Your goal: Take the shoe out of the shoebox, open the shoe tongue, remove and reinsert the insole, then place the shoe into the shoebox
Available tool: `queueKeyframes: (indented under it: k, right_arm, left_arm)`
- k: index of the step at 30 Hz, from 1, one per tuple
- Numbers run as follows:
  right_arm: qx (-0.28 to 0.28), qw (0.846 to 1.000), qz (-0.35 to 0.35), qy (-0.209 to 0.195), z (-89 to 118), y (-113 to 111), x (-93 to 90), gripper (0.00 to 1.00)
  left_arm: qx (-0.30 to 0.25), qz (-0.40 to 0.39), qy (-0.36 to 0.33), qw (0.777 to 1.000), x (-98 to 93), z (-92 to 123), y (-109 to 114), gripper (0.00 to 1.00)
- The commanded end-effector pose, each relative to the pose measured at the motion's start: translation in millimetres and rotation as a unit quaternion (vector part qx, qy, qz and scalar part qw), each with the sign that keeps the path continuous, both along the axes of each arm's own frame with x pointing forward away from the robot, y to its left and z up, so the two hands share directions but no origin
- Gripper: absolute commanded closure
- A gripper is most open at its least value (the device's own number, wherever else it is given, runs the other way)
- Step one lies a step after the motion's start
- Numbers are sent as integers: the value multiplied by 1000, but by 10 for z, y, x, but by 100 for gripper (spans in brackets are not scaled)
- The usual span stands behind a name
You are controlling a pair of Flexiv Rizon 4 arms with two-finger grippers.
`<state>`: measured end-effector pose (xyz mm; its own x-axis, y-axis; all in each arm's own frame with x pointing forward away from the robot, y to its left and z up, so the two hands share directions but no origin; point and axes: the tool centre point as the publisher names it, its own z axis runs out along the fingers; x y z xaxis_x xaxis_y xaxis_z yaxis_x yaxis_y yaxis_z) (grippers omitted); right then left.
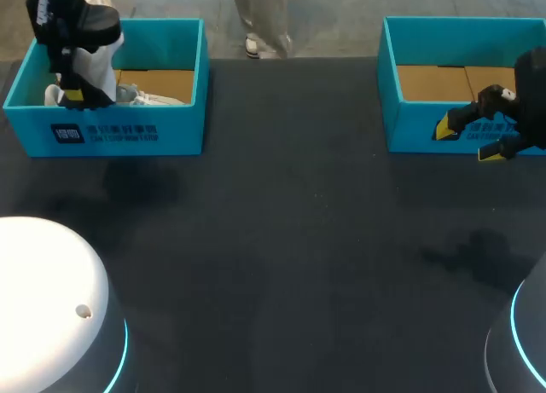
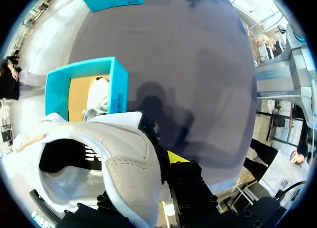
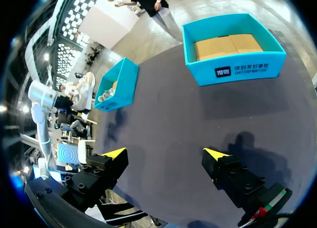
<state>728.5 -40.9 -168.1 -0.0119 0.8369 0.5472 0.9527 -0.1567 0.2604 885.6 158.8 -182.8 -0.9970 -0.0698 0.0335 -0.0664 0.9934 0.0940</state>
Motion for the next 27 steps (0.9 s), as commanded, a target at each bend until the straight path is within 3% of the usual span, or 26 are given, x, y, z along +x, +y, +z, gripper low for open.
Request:
queueKeyframes:
  k: [1, 13, 19, 27]
  right_arm:
    - [-1, 1000, -1, 0, -8, 9, 1, 0]
    - [-1, 1000, -1, 0, -8, 9, 1, 0]
    - [-1, 1000, -1, 0, -8, 9, 1, 0]
    - [-1, 1000, -1, 0, -8, 9, 1, 0]
  left_arm:
    - [-6, 4, 21, 1000, 233, -11, 173, 100]
    - [14, 22, 32, 999, 659, -65, 600, 100]
    - [24, 50, 26, 998, 1006, -176, 864, 100]
    - [31, 51, 22, 998, 1303, -292, 879, 100]
